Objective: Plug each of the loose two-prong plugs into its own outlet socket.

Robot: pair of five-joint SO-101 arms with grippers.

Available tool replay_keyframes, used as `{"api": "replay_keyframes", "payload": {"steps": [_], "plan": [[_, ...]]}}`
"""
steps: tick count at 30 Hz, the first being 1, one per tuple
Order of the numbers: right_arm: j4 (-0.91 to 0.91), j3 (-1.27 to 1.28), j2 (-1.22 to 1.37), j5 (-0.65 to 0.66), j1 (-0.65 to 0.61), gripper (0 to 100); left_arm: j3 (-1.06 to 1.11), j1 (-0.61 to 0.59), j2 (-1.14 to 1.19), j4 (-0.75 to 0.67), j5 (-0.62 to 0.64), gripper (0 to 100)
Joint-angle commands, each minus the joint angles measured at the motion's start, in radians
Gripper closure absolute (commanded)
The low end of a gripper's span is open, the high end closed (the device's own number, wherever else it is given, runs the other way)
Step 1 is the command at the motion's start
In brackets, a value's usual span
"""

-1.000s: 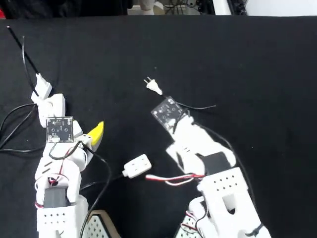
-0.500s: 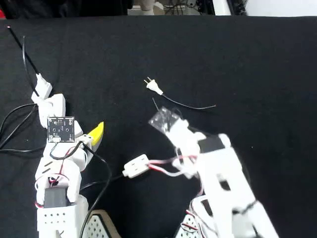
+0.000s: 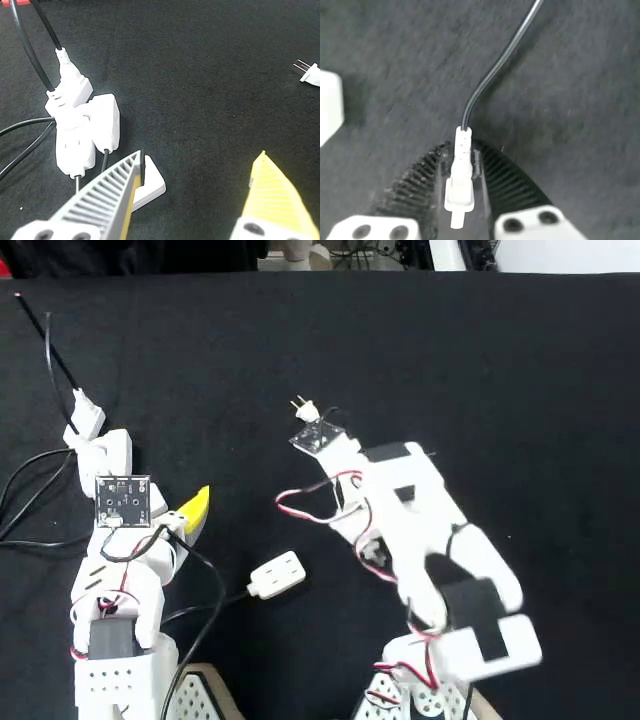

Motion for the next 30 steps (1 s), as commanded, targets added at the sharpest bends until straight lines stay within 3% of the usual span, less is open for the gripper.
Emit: {"api": "replay_keyframes", "payload": {"steps": [1, 6, 15, 22, 30], "plan": [[0.017, -0.105, 0.085, -0.006, 0.012, 97.9, 0.012, -0.042, -0.005, -0.018, -0.009, 66], [0.094, -0.191, 0.205, 0.000, 0.011, 86.0, 0.013, -0.050, -0.005, -0.018, -0.009, 66], [0.410, -0.455, 0.406, 0.101, 0.005, 87.7, 0.013, -0.048, -0.005, -0.018, -0.009, 66], [0.651, -0.717, 0.613, 0.107, 0.003, 87.7, 0.013, -0.048, -0.005, -0.018, -0.009, 66], [0.674, -0.794, 0.697, 0.104, -0.002, 88.1, 0.013, -0.048, -0.005, -0.018, -0.009, 66]]}}
